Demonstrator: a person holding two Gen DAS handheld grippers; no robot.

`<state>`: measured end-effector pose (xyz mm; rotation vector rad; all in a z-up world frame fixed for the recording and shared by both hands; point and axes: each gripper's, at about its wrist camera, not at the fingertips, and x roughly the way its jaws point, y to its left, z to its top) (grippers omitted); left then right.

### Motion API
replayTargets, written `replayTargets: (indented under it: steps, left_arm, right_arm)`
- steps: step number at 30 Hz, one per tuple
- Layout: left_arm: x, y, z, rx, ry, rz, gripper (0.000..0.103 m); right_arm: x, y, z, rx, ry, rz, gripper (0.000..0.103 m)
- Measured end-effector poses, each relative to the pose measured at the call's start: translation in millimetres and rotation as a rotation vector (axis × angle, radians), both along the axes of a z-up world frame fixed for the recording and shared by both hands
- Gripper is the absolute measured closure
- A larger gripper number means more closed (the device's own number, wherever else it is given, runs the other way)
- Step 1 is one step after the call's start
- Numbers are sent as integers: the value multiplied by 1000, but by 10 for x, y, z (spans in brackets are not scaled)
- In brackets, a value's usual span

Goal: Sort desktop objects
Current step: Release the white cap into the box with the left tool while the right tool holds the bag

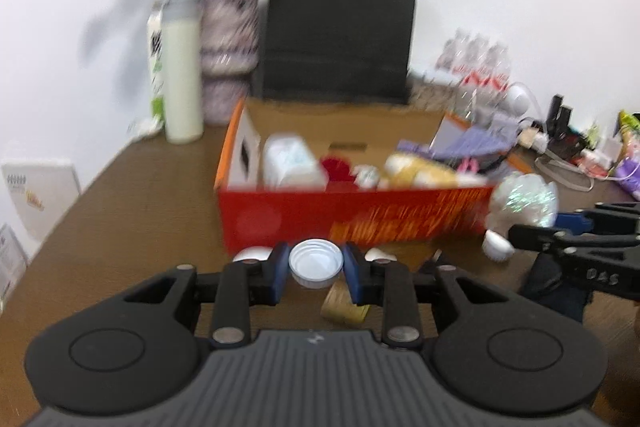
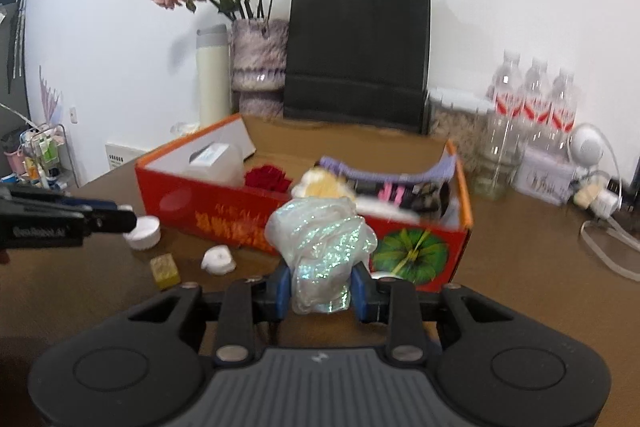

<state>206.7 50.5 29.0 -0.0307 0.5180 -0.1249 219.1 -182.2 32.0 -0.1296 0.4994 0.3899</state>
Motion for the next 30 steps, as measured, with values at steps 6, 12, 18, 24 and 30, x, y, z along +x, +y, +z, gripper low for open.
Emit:
replayTargets:
  steps: [6, 12, 18, 24, 30]
  left_arm:
    - [239, -157, 360, 2, -101, -26, 73]
    - [615, -349, 498, -44, -163, -7, 73]
    - [1012, -447, 444, -81, -143, 28, 75]
    - [1047, -370, 278, -60, -84, 27, 75]
    - [698, -179, 171, 0, -55, 23, 58]
  right_arm:
    - [224, -7, 254, 15, -67, -7, 74]
    - [555, 67, 410, 60, -105, -11, 74]
    - [919, 139, 440, 95, -96, -34, 74]
    - [1029, 144, 262, 84, -40, -32, 74]
    - [813, 97, 220, 66, -40, 3, 74]
